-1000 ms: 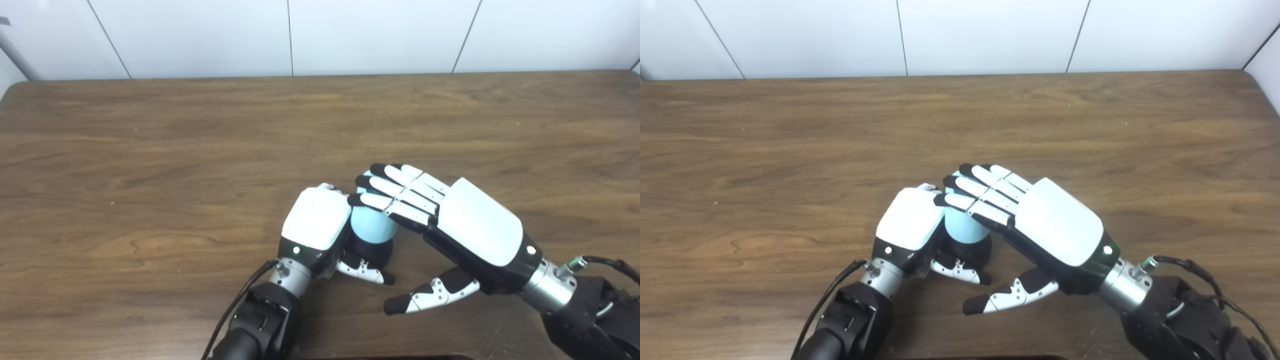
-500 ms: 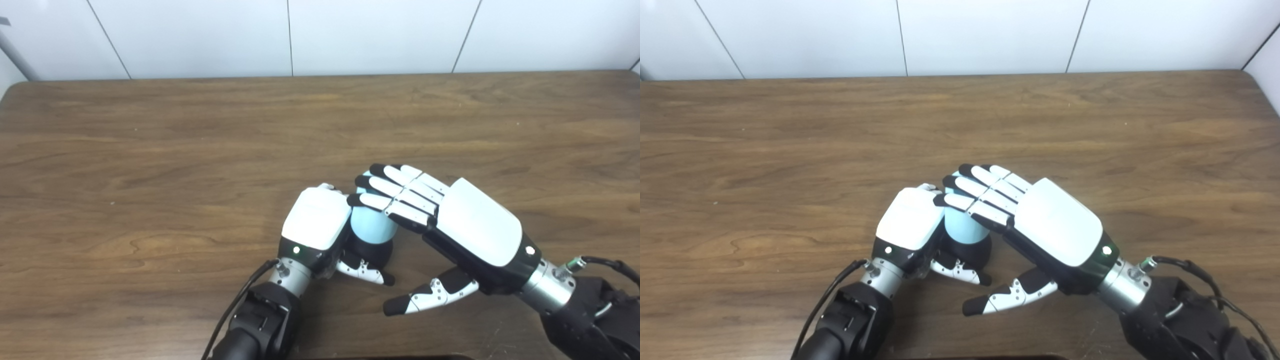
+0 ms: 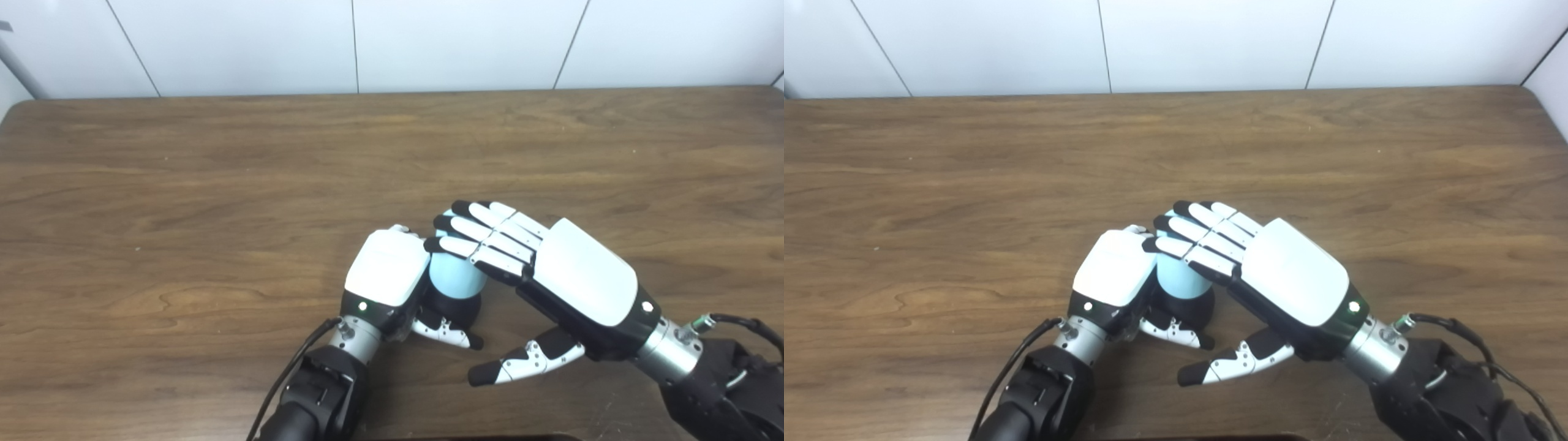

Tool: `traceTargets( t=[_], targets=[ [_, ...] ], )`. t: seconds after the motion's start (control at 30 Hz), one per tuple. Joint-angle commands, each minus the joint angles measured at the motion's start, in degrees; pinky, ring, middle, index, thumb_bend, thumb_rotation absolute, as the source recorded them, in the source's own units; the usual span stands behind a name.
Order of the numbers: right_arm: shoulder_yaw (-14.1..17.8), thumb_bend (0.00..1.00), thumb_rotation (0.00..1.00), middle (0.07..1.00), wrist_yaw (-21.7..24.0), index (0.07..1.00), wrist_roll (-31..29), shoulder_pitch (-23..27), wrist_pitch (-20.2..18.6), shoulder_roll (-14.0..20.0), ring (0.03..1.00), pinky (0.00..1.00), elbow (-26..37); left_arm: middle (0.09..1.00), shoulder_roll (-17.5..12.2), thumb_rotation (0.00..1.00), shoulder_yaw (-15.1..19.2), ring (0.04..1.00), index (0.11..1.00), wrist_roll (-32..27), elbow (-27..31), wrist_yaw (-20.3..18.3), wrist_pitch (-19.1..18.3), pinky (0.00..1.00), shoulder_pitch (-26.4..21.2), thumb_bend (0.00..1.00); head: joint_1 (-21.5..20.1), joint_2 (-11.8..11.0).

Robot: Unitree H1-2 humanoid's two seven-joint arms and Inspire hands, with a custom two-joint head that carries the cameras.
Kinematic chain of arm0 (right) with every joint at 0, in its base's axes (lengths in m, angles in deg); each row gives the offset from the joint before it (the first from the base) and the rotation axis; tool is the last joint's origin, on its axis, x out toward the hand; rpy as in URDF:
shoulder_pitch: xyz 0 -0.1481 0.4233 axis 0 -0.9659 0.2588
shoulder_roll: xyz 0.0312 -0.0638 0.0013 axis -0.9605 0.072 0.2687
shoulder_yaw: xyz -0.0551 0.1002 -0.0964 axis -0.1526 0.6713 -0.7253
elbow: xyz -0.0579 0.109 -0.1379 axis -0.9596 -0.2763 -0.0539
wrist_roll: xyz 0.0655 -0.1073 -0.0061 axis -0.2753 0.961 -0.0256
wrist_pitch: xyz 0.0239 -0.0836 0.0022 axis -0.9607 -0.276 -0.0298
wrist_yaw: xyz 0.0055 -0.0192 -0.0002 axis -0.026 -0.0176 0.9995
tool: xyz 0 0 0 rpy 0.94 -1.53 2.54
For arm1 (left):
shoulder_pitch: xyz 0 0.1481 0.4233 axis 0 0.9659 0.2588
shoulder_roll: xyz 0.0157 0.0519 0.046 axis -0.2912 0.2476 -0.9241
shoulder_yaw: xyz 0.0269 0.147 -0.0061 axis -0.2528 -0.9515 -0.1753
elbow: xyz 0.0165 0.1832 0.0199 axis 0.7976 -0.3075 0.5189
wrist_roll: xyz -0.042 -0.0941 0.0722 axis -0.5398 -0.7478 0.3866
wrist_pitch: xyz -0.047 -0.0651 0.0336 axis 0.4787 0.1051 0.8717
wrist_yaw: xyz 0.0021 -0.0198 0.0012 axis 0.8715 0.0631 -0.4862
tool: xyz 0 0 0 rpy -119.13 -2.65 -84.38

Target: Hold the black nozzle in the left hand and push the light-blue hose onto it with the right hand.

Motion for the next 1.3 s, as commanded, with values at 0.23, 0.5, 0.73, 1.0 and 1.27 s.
traceTargets(
  t=[0.23,0.5,0.73,1.0,1.27],
  targets=[
    [-1.9,0.55,0.91,0.888,7.2,0.870,4.1,-3.7,-2.2,3.3,0.921,0.91,-4.7,0.482,-0.5,0.00,0.6,0.581,0.490,1.2,0.9,-0.6,-0.4,0.74,0.5,0.52,0.0,0.3],
    [-2.1,0.55,0.90,0.888,7.0,0.866,4.2,-4.0,-2.1,3.6,0.920,0.91,-4.9,0.493,-0.5,0.00,0.6,0.586,0.483,1.2,0.9,-0.6,-0.4,0.75,0.5,0.52,0.0,0.3],
    [-2.2,0.55,0.90,0.893,7.0,0.868,4.5,-4.0,-2.1,3.6,0.925,0.91,-5.0,0.490,-0.4,0.00,0.7,0.582,0.485,1.2,0.9,-0.6,-0.4,0.74,0.4,0.52,0.0,0.3],
    [-2.4,0.55,0.90,0.894,7.3,0.870,4.5,-4.0,-2.4,3.5,0.929,0.92,-5.0,0.485,-0.4,0.00,0.6,0.579,0.488,1.4,0.9,-0.6,-0.5,0.74,0.4,0.52,-0.2,0.5],
    [-3.0,0.55,0.90,0.889,7.0,0.867,5.4,-4.4,-2.0,3.3,0.922,0.92,-5.8,0.494,-0.4,0.00,0.7,0.585,0.482,1.2,1.0,-0.7,-0.4,0.74,0.4,0.52,-0.2,0.5]
  ],
)
